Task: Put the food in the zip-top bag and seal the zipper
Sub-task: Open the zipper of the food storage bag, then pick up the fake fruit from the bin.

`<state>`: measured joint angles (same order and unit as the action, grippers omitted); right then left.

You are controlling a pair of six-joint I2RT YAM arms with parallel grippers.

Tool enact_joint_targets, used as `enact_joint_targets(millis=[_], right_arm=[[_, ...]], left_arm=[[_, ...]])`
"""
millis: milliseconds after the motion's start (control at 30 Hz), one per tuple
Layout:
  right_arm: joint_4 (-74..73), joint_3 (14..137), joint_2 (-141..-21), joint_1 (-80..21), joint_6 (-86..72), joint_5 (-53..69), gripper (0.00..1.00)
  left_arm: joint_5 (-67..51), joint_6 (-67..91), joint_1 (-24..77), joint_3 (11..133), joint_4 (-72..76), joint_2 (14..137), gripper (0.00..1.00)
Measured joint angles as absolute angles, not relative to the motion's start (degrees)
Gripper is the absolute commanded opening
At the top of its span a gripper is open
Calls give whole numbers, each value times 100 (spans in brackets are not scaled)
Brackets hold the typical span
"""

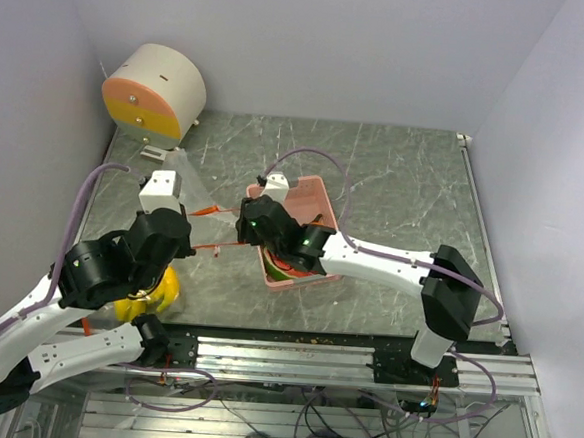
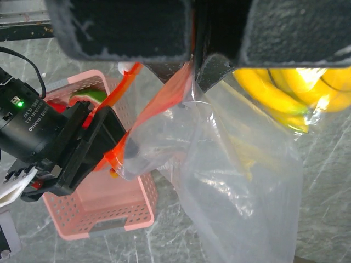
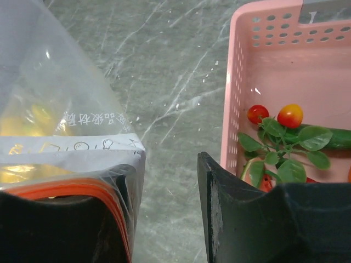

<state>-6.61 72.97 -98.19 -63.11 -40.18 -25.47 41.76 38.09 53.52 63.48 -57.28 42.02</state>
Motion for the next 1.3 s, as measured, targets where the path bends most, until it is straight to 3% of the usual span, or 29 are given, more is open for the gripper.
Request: enact_joint_targets(millis=[333, 367, 433, 500, 800, 1067, 1300], right_arm=[[-851, 7461, -10082, -6449, -3841, -2574, 50], [-764, 7397, -10051, -6438, -3706, -2453, 58], [-589, 7122, -9856, -6396, -3343, -2106, 86], [-530, 6897, -9607, -6364, -3120, -1879, 99], [-239, 6184, -7996, -6340, -2506, -1448, 100], [-377, 5828, -7142, -6300, -2416, -1483, 97], [-672, 5568, -7072, -4984, -2731, -1293, 93]], left_arm=[[4112, 3966, 5363, 6512, -6263, 4300, 7], [4110, 3968, 5363, 6486, -6243, 4331, 7], [4115, 3966, 5363, 6359, -6132, 4412, 7], [4110, 3979, 5363, 6195, -6034, 4569, 7], [4123, 4204, 5363, 5275, -5559, 5325, 7], [4316, 4525, 5363, 5269, -5680, 5325, 7], [4661, 4762, 5363, 5662, -6086, 5290, 7]])
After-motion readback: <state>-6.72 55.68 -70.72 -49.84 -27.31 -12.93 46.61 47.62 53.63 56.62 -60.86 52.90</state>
